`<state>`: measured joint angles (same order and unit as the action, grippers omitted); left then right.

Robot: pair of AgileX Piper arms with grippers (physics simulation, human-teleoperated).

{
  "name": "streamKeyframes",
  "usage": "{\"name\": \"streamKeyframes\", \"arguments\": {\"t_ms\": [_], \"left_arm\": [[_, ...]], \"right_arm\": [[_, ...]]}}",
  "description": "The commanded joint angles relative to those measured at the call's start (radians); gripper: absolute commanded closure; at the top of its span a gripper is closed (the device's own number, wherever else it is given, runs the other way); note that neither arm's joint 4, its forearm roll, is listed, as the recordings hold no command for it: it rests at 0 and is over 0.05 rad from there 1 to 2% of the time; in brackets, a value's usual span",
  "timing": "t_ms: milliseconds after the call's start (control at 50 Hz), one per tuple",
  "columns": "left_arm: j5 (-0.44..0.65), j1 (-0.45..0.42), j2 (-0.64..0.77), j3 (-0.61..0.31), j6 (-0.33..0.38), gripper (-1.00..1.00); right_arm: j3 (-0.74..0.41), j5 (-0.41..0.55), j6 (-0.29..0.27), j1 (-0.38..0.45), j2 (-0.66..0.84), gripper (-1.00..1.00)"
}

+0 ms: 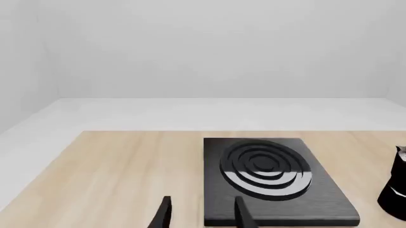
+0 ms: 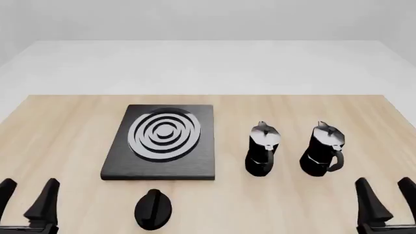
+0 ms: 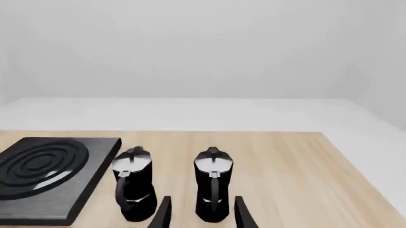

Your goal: Put both moka pots on the stove.

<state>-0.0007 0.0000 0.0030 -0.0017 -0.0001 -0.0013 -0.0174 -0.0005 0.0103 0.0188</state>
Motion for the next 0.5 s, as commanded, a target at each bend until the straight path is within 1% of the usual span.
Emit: {"name": "streamKeyframes", "arguments": {"t_ms": [20,60,100,140,160,180,220,260,280,320,340,360,380,400,420,440,500], "left_arm": [[-0.001,0.0,0.004,-0.003,0.0,-1.0],[-0.001,0.0,0.005,-0.003,0.0,-1.0],[-0.001,0.0,0.005,-0.003,0.0,-1.0],[-0.001,0.0,0.004,-0.003,0.0,-1.0],[-0.001,0.0,0.004,-0.003,0.0,-1.0],[-0.001,0.0,0.005,-0.003,0.0,-1.0],[-0.001,0.0,0.004,-0.003,0.0,-1.0],[-0.001,0.0,0.005,-0.003,0.0,-1.0],[-0.001,0.0,0.005,-0.003,0.0,-1.0],[-0.001,0.0,0.004,-0.003,0.0,-1.0],[-0.001,0.0,0.004,-0.003,0.0,-1.0],[-0.001,0.0,0.005,-0.003,0.0,-1.0],[-0.001,0.0,0.005,-0.003,0.0,-1.0],[-0.001,0.0,0.005,-0.003,0.0,-1.0],[-0.001,0.0,0.004,-0.003,0.0,-1.0],[-0.001,0.0,0.005,-0.003,0.0,-1.0],[-0.001,0.0,0.005,-0.003,0.0,-1.0]], "right_arm": [[-0.002,0.017,-0.056,0.024,-0.018,-1.0],[-0.007,0.023,-0.077,0.032,-0.018,-1.0],[-0.023,0.046,-0.086,0.021,-0.017,-1.0],[-0.04,0.085,-0.114,0.024,-0.016,-1.0],[-0.051,0.108,-0.111,0.018,-0.012,-1.0],[-0.07,0.132,-0.112,0.042,-0.01,-1.0],[-0.106,0.174,-0.078,0.062,0.001,-1.0],[-0.145,0.184,-0.099,0.067,0.062,-1.0],[-0.167,0.171,-0.106,0.055,0.14,-1.0],[-0.219,0.181,-0.108,0.072,0.199,-1.0],[-0.24,0.183,-0.098,0.084,0.236,-1.0],[-0.258,0.185,-0.106,0.103,0.276,-1.0],[-0.286,0.196,-0.109,0.103,0.301,-1.0],[-0.304,0.202,-0.105,0.108,0.328,-1.0],[-0.326,0.212,-0.095,0.131,0.357,-1.0],[-0.354,0.221,-0.076,0.134,0.398,-1.0],[-0.418,0.25,-0.054,0.155,0.468,-1.0]]}}
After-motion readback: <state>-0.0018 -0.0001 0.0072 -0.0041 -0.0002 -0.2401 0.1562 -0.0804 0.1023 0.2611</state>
